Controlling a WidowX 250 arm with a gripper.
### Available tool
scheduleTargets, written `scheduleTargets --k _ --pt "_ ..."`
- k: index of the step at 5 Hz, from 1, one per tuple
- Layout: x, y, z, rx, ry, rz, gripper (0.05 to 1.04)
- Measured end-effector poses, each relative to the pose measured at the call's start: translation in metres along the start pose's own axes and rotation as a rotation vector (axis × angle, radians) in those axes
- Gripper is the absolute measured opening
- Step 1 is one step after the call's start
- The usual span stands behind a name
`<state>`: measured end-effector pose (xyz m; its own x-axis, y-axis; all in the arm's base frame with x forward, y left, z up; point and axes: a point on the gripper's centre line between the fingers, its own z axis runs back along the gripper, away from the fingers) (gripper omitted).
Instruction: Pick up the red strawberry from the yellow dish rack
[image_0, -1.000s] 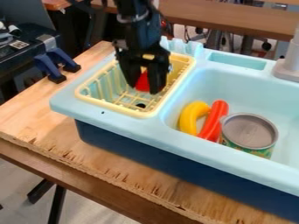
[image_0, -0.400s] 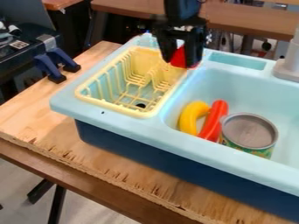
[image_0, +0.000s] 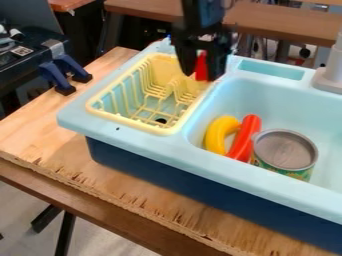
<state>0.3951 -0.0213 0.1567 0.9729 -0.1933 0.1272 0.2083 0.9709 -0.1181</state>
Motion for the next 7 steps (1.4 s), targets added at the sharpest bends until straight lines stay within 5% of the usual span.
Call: scheduleTargets --k 1,3,5,6,7 --pt "-0.012 0.009 0.001 0.011 0.005 0.035 0.592" --pt "-0.015 0.017 0.019 0.000 -0.038 0.045 0.117" --pt "-0.008 0.014 0.011 -0.019 -0.017 0.023 0.085" --pt "-0.016 0.007 0.017 0.047 0.009 -0.004 0.164" --pt "-0.040 -0.015 0.050 0.124 0.019 -0.033 0.391"
